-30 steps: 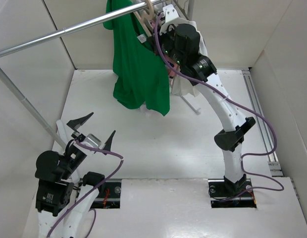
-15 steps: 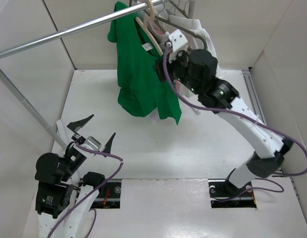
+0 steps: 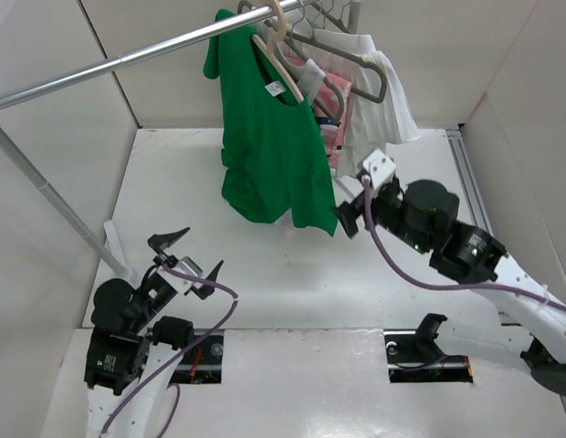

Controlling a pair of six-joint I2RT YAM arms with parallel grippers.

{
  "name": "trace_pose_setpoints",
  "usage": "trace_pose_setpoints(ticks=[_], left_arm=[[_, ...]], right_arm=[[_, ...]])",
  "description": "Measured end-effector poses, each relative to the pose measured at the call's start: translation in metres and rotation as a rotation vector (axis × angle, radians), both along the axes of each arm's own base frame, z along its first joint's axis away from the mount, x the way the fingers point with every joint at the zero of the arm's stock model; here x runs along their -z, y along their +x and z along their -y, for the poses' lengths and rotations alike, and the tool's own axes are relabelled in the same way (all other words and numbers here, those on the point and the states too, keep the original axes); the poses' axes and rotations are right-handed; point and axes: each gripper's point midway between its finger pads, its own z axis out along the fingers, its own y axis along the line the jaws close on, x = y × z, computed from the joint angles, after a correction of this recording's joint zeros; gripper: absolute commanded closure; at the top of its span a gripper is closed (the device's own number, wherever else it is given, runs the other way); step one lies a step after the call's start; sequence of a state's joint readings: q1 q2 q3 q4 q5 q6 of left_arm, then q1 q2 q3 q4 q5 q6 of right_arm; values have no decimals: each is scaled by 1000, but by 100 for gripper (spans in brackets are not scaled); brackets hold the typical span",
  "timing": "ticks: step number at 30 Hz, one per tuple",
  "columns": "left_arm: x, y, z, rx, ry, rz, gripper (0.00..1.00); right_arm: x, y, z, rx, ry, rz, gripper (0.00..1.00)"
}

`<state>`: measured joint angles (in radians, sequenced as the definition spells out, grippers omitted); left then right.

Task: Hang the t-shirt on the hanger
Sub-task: Hang the hanger with tshirt onto the clothesline

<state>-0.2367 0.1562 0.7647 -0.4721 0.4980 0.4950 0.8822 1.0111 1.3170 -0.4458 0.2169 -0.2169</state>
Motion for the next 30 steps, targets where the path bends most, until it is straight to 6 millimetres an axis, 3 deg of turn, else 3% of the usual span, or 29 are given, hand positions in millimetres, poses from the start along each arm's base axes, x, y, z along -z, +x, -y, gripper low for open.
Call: trace_pose_setpoints(ticks=[3, 8, 12, 15, 22, 30], left_arm=[[30, 3, 3, 12, 10, -48, 0], [57, 9, 5, 35, 68, -73, 0], [67, 16, 1, 3, 77, -85, 0], [70, 24, -5, -44, 77, -83, 0], [72, 38, -20, -148, 64, -91, 0], [68, 40, -23, -166, 58, -78, 0]], right_arm=[[68, -20, 19, 20, -40, -133, 3], [198, -58, 64, 141, -107, -415, 1], [266, -86, 91, 238, -96, -583, 1], [283, -98, 103, 302, -48, -648, 1], [284, -107, 117, 374, 4, -684, 1], [276, -116, 130, 387, 53, -678, 1]])
